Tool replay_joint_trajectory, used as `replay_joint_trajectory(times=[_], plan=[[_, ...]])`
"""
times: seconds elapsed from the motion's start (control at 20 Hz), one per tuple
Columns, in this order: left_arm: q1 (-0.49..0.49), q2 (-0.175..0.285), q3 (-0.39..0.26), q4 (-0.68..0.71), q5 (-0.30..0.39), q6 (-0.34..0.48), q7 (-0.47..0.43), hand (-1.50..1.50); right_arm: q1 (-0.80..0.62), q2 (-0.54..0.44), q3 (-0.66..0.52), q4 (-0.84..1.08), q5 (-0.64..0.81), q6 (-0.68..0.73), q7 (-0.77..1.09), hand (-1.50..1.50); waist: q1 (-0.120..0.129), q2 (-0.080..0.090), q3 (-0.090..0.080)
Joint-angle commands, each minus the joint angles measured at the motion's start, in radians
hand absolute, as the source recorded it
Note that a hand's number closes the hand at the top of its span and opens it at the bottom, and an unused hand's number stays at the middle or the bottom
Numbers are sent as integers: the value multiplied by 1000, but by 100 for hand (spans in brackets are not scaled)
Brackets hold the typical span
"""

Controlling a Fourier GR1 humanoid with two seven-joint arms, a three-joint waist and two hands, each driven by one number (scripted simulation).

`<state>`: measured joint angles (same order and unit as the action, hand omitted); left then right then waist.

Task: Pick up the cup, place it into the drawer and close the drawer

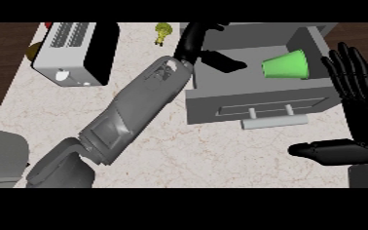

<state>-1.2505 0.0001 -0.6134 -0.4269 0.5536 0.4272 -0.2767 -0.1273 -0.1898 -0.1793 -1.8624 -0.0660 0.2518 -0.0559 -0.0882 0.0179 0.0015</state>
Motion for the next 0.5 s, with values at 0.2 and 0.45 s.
replay_joint_trajectory(times=[0.2, 0.45], plan=[[4, 0, -51, -62, 66, 81, -64, -150, -4, 14, 0, 28, -54, 30, -14, -150, 6, 1, 0], [-29, 0, -15, -99, 103, 82, -103, -150, 1, -21, -20, -76, -246, 116, 110, 150, 27, -10, -1]])
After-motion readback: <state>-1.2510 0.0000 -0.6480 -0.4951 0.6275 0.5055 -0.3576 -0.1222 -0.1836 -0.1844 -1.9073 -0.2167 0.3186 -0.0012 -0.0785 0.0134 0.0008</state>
